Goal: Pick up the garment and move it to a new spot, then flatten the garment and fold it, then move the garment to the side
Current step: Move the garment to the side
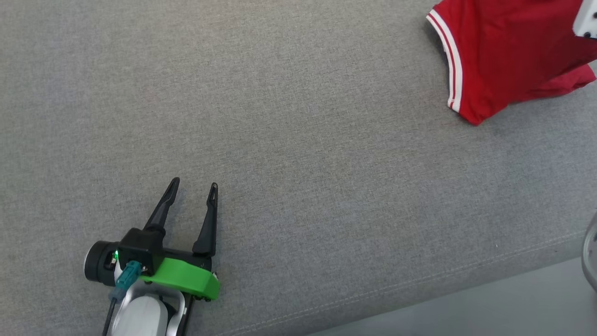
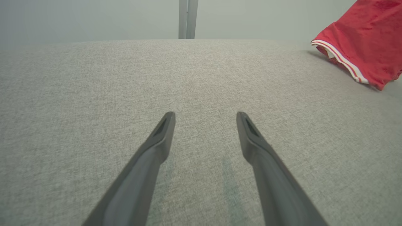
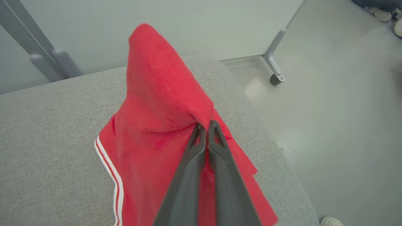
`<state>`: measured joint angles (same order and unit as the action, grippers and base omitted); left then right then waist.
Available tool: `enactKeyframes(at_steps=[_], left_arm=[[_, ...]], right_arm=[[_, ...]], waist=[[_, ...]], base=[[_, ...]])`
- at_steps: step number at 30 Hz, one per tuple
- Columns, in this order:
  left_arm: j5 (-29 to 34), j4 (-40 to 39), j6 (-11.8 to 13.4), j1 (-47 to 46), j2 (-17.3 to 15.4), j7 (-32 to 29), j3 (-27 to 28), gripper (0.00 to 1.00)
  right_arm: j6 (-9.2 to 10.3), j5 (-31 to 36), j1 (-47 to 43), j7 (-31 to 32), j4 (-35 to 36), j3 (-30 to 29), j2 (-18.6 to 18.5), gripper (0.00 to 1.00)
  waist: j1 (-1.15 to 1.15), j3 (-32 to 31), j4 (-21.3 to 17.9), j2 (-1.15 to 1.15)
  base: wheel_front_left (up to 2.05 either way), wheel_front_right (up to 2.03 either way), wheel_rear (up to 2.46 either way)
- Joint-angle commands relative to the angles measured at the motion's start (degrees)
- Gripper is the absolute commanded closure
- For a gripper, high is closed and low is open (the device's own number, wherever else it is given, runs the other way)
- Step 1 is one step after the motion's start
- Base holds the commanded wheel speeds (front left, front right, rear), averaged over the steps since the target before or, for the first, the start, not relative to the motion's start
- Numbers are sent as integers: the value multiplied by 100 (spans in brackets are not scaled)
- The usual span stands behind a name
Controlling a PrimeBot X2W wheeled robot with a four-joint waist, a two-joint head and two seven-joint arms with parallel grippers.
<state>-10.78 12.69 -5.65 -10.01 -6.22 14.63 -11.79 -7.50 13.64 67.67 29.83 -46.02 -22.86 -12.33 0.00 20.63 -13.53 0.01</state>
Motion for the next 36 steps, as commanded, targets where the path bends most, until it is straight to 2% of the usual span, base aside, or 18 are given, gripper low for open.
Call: enactKeyframes(at_steps=[1, 6, 8, 12, 13, 14, 21, 25, 29, 31, 36], left_arm=[[27, -7, -26, -81, -52, -23, -26, 0], [47, -36, -46, -65, -121, -98, -146, 0], [55, -51, -52, -58, -130, -123, -171, 0], [96, -163, -69, -89, -202, -222, -262, 0], [98, -193, -69, -92, -214, -224, -273, 0], [97, -214, -65, -89, -237, -240, -277, 0], [129, -345, -31, -126, -303, -309, -350, 0], [227, -422, -13, -237, -345, -211, -402, 0], [102, -467, 64, -296, -250, -90, -308, 0], [78, -488, 141, -296, -260, -33, -187, 0], [-352, -324, 362, -108, -45, 5, 153, 0]], right_arm=[[4, 76, 47, -17, 56, -71, -88, 100], [4, 357, -125, -79, 83, -530, -401, 100], [4, 438, -152, -95, 128, -693, -412, 100], [4, 889, -281, -187, 315, -1567, -436, 100], [4, 1014, -290, -273, 375, -1662, -415, 64], [4, 1118, -291, -359, 431, -1791, -393, 0], [4, 1770, -294, -992, 519, -2144, -206, 0], [4, 1883, -235, -1380, 359, -2180, -84, 0], [4, 1870, -264, -1821, 120, -2017, -20, 0], [4, 1731, -286, -2032, -110, -1845, 6, 0], [6, 1317, -490, -2718, -661, -1261, -70, 0]], waist=[[0, 34, 58, -1], [0, 132, 225, -1], [0, 162, 266, -1], [0, 347, 483, -1], [0, 381, 517, -1], [0, 411, 541, -1], [0, 526, 642, -1], [0, 500, 673, -1], [0, 352, 717, -1], [0, 245, 736, -1], [0, -144, 788, -1]], base=[[0, 0, 0], [0, 0, 0], [0, 0, 0], [0, 0, 0], [0, 0, 0], [0, 0, 0], [0, 0, 0], [0, 0, 0], [0, 0, 0], [0, 0, 0], [0, 0, 0]])
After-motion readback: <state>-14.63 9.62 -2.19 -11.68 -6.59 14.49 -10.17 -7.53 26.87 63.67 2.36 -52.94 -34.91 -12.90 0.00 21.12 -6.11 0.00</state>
